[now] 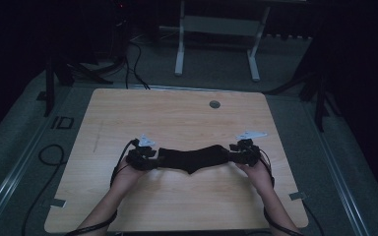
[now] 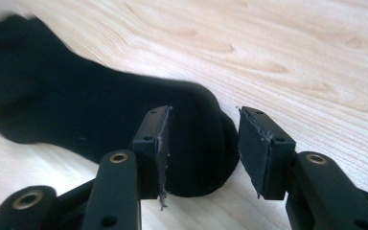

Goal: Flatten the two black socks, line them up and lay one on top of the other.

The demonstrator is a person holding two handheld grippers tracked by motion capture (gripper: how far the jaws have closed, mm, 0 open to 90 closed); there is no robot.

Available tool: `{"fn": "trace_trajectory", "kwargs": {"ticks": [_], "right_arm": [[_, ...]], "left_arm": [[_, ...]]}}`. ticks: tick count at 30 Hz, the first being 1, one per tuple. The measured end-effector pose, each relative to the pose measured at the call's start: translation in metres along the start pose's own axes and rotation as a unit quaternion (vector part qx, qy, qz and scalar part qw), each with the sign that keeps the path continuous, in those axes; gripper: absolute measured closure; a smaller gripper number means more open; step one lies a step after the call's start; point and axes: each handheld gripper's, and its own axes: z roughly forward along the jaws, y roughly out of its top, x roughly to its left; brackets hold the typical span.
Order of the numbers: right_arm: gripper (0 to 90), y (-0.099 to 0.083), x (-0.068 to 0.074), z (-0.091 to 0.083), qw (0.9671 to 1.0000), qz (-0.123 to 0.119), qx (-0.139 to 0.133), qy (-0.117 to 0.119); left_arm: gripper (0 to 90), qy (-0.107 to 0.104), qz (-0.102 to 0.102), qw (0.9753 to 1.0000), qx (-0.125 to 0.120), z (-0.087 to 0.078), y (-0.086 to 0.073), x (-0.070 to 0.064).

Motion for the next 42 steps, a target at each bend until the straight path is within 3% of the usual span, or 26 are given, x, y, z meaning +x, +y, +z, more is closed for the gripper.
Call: {"fn": "trace_trajectory", "kwargs": {"ticks": [3,5,6,9,11,13,15,18,20,24,30,34,38,42], "right_arm": [[54.0,-0.003,0.001,-0.008,0.9998,0.007,-0.01,0.013],[52.9,-0.005,0.001,-0.01,0.9999,0.005,-0.009,0.013],[46.7,-0.008,0.001,-0.013,0.9999,0.003,-0.009,0.015],[34.0,-0.014,-0.001,-0.017,0.9996,0.01,-0.014,0.02],[20.1,-0.018,-0.002,-0.02,0.9993,0.01,-0.024,0.027],[16.2,-0.022,-0.002,-0.022,0.9993,-0.001,-0.029,0.021],[13.4,-0.025,-0.003,-0.023,0.999,0.008,-0.043,0.01],[13.2,-0.03,-0.004,-0.024,0.9986,0.0,-0.053,0.009],[13.1,-0.033,-0.004,-0.023,0.9983,-0.002,-0.054,0.024],[13.1,-0.04,-0.004,-0.022,0.998,-0.008,-0.056,0.028],[13.2,-0.053,-0.009,-0.03,0.9973,-0.006,-0.071,0.017],[13.2,-0.063,-0.018,-0.038,0.9975,0.001,-0.071,0.008],[13.1,-0.071,-0.026,-0.045,0.9978,0.009,-0.066,-0.003],[13.2,-0.078,-0.03,-0.051,0.9973,0.019,-0.07,-0.013]], "left_arm": [[55.5,-0.003,-0.001,1.0,-0.009,-0.005,0.0,-0.002],[55.5,-0.005,0.01,0.9999,-0.012,-0.008,-0.002,-0.005],[53.4,-0.011,0.017,0.9996,-0.02,-0.01,-0.004,-0.007],[41.4,-0.017,0.015,0.9989,-0.042,-0.012,-0.011,-0.008],[32.1,-0.01,0.003,0.9993,-0.036,-0.009,-0.015,-0.007],[22.1,-0.013,0.0,0.9994,-0.031,-0.004,-0.021,-0.006],[14.3,-0.005,0.0,0.999,-0.045,-0.001,-0.028,-0.007],[6.2,0.007,0.006,0.9978,-0.066,0.0,-0.035,-0.008],[4.8,0.007,0.005,0.9973,-0.074,-0.001,-0.037,-0.009],[2.7,0.017,0.009,0.9949,-0.099,-0.011,-0.043,-0.009],[2.7,0.039,0.0,0.9918,-0.121,-0.031,-0.053,-0.001],[2.8,0.048,-0.003,0.9912,-0.124,-0.043,-0.064,0.006],[2.8,0.065,-0.01,0.9927,-0.101,-0.052,-0.073,0.01],[2.8,0.065,-0.013,0.9927,-0.101,-0.058,-0.08,0.01]]}}
